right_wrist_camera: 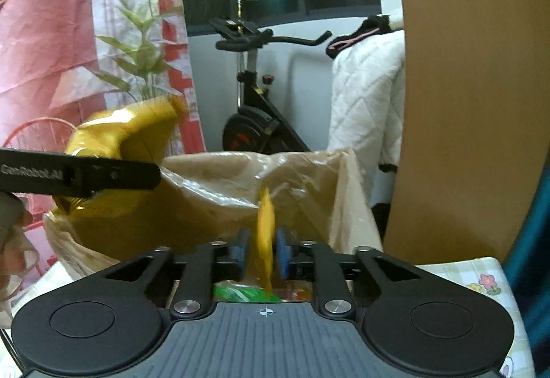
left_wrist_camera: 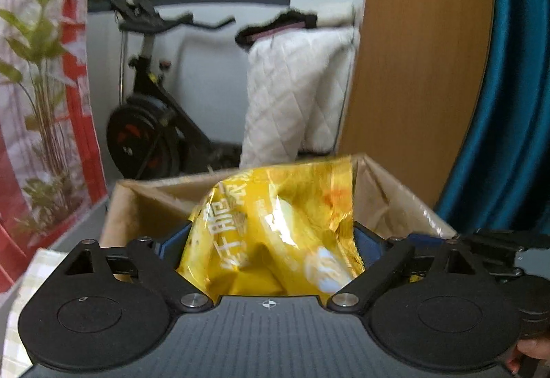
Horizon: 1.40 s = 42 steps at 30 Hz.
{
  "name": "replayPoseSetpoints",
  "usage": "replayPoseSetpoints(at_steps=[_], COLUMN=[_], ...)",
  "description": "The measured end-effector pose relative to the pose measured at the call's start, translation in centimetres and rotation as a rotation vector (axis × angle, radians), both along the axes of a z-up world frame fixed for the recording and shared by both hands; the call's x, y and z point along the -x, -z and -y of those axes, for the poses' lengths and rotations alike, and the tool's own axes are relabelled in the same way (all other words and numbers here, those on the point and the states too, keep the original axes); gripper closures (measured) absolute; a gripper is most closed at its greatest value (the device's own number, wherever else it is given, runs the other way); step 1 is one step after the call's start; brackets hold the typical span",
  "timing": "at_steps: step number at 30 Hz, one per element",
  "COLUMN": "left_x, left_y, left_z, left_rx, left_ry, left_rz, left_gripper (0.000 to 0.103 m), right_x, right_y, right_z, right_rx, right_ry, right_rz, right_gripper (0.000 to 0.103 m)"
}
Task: Organize snacks
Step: 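Carry the yellow chip bag with the left tool and release into the box, then lower both tools onto the green cucumber chip bag and close on it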
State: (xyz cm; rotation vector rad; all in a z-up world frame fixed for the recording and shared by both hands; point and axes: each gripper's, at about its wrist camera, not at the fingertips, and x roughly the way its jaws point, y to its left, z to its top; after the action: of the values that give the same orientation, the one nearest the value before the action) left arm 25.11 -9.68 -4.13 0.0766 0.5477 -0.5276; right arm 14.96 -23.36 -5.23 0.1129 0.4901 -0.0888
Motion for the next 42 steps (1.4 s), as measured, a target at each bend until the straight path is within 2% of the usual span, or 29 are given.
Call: replayPoseSetpoints(at_steps=[5, 7, 9, 12, 17, 25, 34, 42], left_x=[0.7, 1.1, 1.9, 2.9, 6.2, 10.5, 11.6, 11.8], left_y=[0.8, 0.5, 0.1, -0.8, -0.9, 1.6, 4.4, 5.8], left_z=[-1.3, -2.0, -2.8, -3.9, -6.8, -9.9, -10.1, -9.1], left_rx=[0.009, 0.015, 0.008, 0.009, 0.029, 0.064, 0.074, 0.079], left_ry=[-0.025, -0.028, -0.039, -0.069, -0.131, -0.198, -0.183, -0.126], left_rz=[-0.014, -0.006, 0.014, 0.041, 0.062, 0.024, -0.062, -0.101], left_gripper=[0.008, 0.008, 0.009, 0.009, 0.011, 0.012, 0.016, 0.02], right_x=[1.5, 2.2, 3.0, 4.9, 8.1, 11.5, 14.5, 16.0], right_y=[-0.3, -0.6, -0.8, -1.1, -0.9, 3.1, 8.3, 10.4], right_z=[0.3, 0.3, 0.4, 0.4, 0.8, 1.8, 2.6, 2.6], right_rx=[-0.016, -0.023, -0.037, -0.044, -0.039, -0.078, -0.164, -0.191], right_ry=[0.006, 0.008, 0.007, 0.017, 0.047, 0.089, 0.169, 0.164], right_rz=[0.019, 0.028, 0.044, 0.072, 0.084, -0.015, -0.161, -0.24], right_gripper=[0.068, 0.063, 0.054, 0.034, 0.015, 0.011, 0.011, 0.013])
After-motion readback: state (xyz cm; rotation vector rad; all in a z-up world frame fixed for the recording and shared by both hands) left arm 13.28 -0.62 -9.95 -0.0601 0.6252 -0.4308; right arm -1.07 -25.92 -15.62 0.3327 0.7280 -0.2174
